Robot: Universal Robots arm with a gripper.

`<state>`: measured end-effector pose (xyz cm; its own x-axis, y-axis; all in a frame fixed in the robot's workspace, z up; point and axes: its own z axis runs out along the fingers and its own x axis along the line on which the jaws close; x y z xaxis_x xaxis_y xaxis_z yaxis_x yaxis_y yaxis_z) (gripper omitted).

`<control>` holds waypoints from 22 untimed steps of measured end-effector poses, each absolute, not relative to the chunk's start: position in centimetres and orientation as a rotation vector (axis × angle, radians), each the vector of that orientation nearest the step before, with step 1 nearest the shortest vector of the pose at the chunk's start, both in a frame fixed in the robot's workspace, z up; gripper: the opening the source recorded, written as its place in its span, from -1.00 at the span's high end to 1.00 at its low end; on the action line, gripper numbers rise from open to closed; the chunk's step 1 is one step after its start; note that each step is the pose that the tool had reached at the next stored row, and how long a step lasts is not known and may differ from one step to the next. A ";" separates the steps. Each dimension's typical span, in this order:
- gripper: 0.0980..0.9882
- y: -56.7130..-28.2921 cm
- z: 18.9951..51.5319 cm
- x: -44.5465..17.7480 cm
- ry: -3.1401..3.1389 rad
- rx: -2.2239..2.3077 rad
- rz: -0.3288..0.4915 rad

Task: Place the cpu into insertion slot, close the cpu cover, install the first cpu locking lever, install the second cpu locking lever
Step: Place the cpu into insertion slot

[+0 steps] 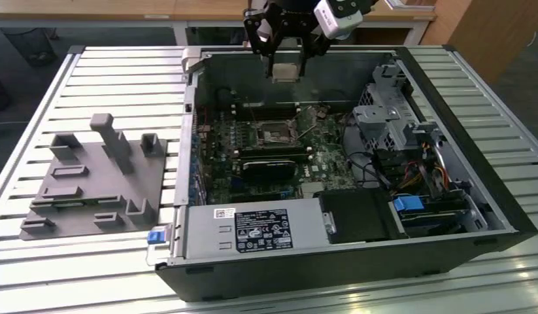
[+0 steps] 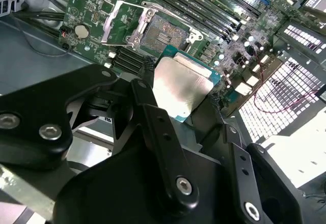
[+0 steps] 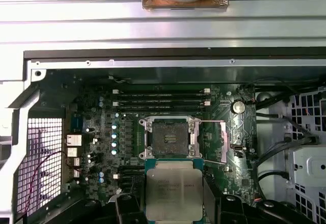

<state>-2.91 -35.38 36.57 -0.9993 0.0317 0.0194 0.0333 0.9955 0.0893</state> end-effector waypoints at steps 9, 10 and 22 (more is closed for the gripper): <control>0.00 -35.4 36.6 -2.9 -3.120 -0.086 -0.140; 0.00 -35.4 36.6 -2.9 -3.120 -0.090 -0.141; 0.00 -35.4 36.6 -3.0 -3.120 -0.147 -0.141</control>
